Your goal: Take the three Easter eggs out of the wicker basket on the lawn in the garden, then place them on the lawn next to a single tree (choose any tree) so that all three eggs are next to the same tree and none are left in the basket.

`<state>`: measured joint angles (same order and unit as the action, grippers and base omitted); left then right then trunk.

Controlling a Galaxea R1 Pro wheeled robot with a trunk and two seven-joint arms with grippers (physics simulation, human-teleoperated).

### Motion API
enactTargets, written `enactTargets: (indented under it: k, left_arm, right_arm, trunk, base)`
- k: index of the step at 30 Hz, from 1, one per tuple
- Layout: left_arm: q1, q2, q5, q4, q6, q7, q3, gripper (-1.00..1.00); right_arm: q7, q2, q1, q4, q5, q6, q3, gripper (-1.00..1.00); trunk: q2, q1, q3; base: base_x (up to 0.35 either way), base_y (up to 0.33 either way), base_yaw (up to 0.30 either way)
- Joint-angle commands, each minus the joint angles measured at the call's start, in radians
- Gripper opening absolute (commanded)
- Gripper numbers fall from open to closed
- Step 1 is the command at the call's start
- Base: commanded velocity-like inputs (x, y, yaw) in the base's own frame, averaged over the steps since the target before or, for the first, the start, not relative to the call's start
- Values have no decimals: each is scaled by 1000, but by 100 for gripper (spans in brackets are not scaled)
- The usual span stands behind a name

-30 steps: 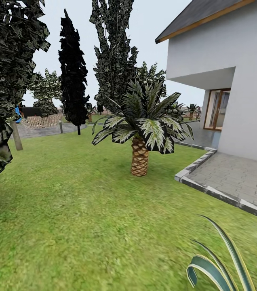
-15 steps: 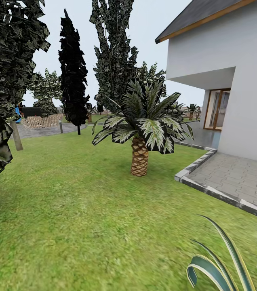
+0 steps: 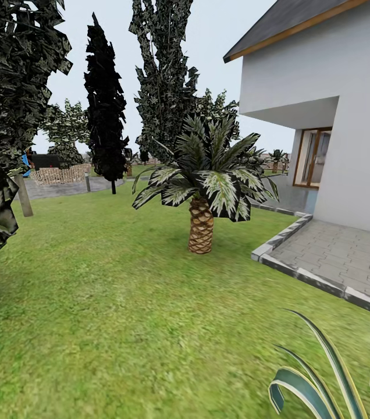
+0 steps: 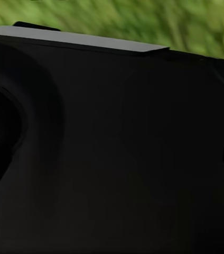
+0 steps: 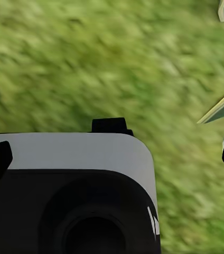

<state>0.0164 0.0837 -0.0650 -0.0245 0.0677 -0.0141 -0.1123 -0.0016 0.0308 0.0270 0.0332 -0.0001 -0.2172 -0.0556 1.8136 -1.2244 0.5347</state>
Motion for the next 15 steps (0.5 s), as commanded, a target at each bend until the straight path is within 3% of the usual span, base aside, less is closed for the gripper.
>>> enactTargets:
  k: [1,15]
  left_arm:
    - [0,1,-7,-2,1,-1,-4,100]
    - [0,2,-8,-2,1,0,-7,100]
  right_arm:
    - [0,0,1,-1,0,-4,-6,100]
    - [0,-3,1,-9,0,-2,-7,100]
  trunk:
    - [0,0,1]
    - [0,0,1]
  base:
    - [0,0,0]
    - [0,0,0]
